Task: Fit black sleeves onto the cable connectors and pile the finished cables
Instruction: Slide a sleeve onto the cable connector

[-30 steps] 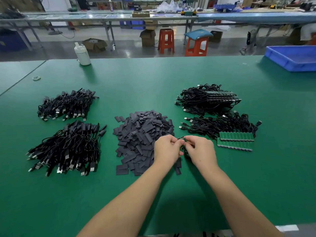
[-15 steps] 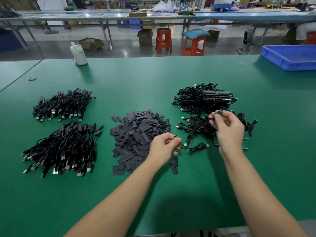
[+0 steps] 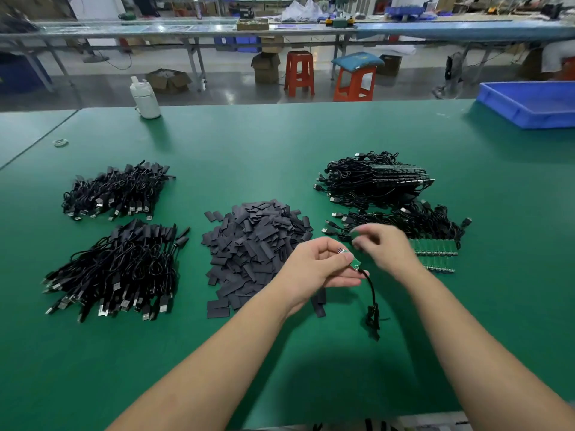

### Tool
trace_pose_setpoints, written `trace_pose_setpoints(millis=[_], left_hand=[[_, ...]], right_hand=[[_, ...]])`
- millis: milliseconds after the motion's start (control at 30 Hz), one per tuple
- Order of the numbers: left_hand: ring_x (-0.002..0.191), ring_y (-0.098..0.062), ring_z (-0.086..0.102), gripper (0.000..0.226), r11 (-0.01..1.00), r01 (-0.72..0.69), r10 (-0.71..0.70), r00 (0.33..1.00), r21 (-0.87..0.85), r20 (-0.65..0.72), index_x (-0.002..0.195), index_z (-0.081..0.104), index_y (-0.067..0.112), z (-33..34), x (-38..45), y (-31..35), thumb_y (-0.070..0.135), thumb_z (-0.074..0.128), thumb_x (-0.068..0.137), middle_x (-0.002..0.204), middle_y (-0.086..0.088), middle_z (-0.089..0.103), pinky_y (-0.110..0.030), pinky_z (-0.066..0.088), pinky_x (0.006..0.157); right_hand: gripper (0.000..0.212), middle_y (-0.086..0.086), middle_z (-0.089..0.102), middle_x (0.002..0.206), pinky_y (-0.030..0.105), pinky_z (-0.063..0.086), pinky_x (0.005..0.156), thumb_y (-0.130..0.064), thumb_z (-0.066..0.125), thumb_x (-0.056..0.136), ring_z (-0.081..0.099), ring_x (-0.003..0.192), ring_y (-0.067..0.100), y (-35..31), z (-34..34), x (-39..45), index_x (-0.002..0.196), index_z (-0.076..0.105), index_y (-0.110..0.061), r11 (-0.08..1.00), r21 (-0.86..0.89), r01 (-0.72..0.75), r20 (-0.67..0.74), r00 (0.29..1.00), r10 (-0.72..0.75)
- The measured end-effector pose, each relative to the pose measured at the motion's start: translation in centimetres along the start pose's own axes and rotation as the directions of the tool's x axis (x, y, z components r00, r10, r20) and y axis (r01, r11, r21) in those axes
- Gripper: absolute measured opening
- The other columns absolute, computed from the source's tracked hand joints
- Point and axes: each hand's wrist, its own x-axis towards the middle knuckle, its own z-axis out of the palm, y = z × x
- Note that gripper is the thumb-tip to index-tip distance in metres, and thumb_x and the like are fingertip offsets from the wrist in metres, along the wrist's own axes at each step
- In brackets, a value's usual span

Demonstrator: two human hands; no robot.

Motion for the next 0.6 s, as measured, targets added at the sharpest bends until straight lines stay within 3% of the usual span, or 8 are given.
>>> trace_pose_setpoints(millis=[100,200,267,333,400,500,533,600], left_hand=[[0.084,-0.033,0.073,0.003,1.0,-0.006,0.006,1.0,0.026,-0.03,0.093,0.062,0.003,-0.8,0.0,0.1,0.004,0.065,0.092,0.079,-0.014,0.07,-0.035,0.062,0.075],[0.085,-0.025,0.073,0.002,0.996,-0.024,0.034,0.993,0.088,-0.117,0.09,0.066,0.007,-2.0,-0.1,-0.2,0.005,0.066,0.091,0.081,-0.011,0.073,-0.027,0.059,0.064],[0.079,-0.018,0.073,0.001,0.988,-0.019,0.049,0.979,0.15,-0.199,0.091,0.067,0.008,-2.7,-0.2,-0.5,0.006,0.067,0.09,0.081,-0.01,0.074,-0.022,0.051,0.054],[0.066,-0.013,0.068,0.002,0.981,0.0,0.057,0.955,0.192,-0.293,0.09,0.068,0.007,-3.4,-0.2,-0.8,0.008,0.069,0.089,0.078,-0.01,0.073,-0.019,0.042,0.047],[0.055,-0.009,0.058,0.003,0.969,0.037,0.054,0.932,0.243,-0.358,0.087,0.07,0.009,-4.2,-0.2,-1.0,0.011,0.072,0.088,0.074,-0.007,0.072,-0.016,0.036,0.043],[0.048,-0.007,0.049,0.006,0.932,0.106,0.025,0.936,0.348,-0.351,0.085,0.071,0.01,-5.5,-0.6,-1.4,0.016,0.073,0.088,0.072,-0.002,0.071,-0.014,0.036,0.042],[0.049,-0.008,0.05,0.006,0.884,0.13,0.038,0.938,0.449,-0.345,0.086,0.071,0.013,-6.1,-0.8,-1.5,0.019,0.072,0.088,0.072,0.001,0.07,-0.015,0.039,0.044],[0.061,-0.006,0.059,0.002,0.668,0.175,0.116,0.936,0.724,-0.334,0.088,0.071,0.024,-7.7,-1.4,-1.6,0.026,0.071,0.089,0.076,0.009,0.07,-0.018,0.045,0.058]], right_hand=[[0.024,0.0,0.074,0.106,0.034,0.053,0.093,-0.013,0.063,0.095,0.069,0.097,0.015,0.3,2.0,-0.6,0.118,0.071,-0.014,0.999,0.038,-0.012,0.188,0.982,0.005],[0.026,-0.001,0.074,0.094,0.023,0.052,0.077,-0.025,0.052,0.103,0.067,0.092,0.019,-0.3,3.0,-1.2,0.109,0.073,-0.012,0.987,0.143,-0.07,0.128,0.99,0.052],[0.043,0.011,0.076,0.089,0.023,0.057,0.068,-0.037,0.041,0.107,0.072,0.084,0.026,-1.4,3.1,-1.8,0.101,0.07,-0.006,0.845,0.459,-0.275,0.309,0.941,0.138],[0.051,0.02,0.075,0.089,0.029,0.059,0.061,-0.045,0.038,0.106,0.073,0.075,0.029,-2.0,2.9,-2.5,0.102,0.066,-0.003,0.714,0.573,-0.403,0.481,0.87,0.105],[0.042,0.012,0.072,0.08,0.026,0.052,0.056,-0.041,0.046,0.104,0.065,0.062,0.02,-2.1,2.9,-2.9,0.1,0.065,-0.004,0.77,0.543,-0.335,0.513,0.858,0.012],[0.024,-0.005,0.061,0.065,0.017,0.033,0.047,-0.029,0.059,0.099,0.042,0.049,0.006,-2.2,3.6,-3.3,0.088,0.072,-0.014,0.933,0.345,-0.104,0.461,0.885,-0.072],[0.022,-0.008,0.056,0.061,0.015,0.029,0.046,-0.029,0.06,0.099,0.037,0.046,0.005,-2.1,4.0,-3.5,0.087,0.075,-0.018,0.958,0.28,-0.064,0.45,0.89,-0.072],[0.023,-0.011,0.047,0.056,0.015,0.026,0.043,-0.031,0.06,0.098,0.031,0.044,0.004,-2.0,4.8,-3.9,0.085,0.076,-0.023,0.97,0.234,-0.061,0.45,0.891,-0.053]])
